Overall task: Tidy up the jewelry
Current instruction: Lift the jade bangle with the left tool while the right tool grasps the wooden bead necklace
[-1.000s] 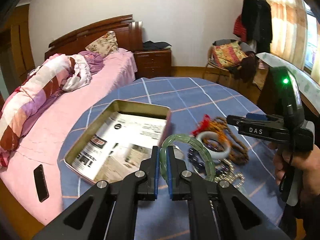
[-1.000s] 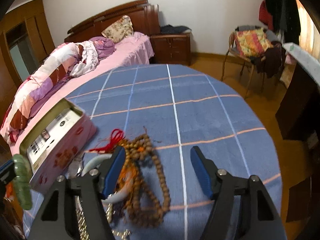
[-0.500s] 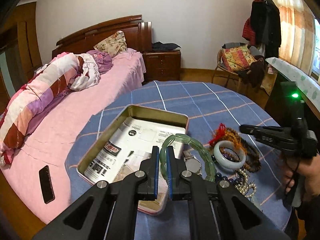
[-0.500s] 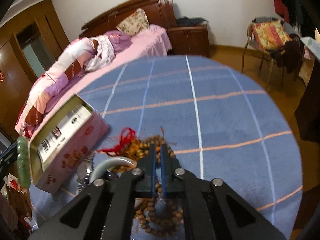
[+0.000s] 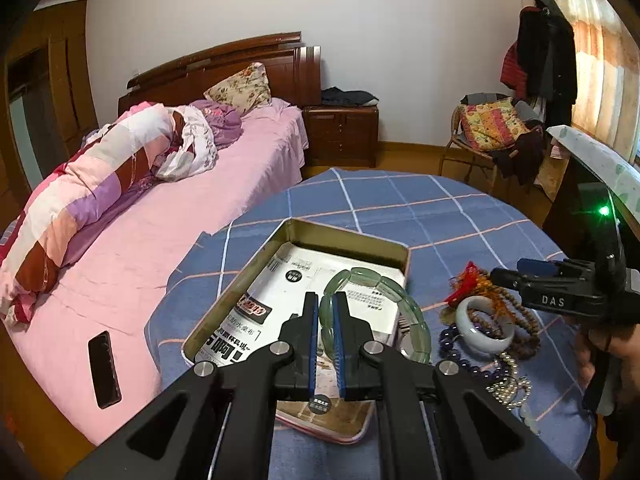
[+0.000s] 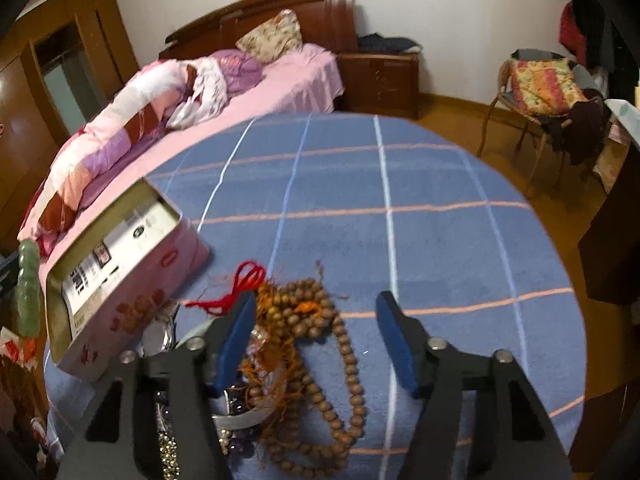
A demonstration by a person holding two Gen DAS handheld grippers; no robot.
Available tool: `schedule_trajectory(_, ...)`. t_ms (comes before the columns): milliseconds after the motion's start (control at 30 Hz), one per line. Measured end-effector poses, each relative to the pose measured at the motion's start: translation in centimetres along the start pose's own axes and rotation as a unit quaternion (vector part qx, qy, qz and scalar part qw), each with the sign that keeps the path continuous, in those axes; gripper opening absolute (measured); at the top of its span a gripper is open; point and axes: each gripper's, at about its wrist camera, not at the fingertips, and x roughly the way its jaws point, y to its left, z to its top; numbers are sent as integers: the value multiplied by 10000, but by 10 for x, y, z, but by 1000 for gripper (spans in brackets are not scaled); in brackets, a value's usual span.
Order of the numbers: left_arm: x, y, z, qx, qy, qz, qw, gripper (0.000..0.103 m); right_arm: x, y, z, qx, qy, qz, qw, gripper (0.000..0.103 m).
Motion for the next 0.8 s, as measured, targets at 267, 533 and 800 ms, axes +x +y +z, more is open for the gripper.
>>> schedule_trajectory(267,4,3,1,20,32,52,10000,6,17,-4,-7,-15,400,248,9989,38)
schedule_trajectory(533,-1,8,6,3,-45,119,9999,6,-7,0,-11,-108,72,188,9997,10)
schedule_trajectory(800,-8,14,12,-37,-148,173,9997,6,-54,9,-1,-215,-567,93,9981,10)
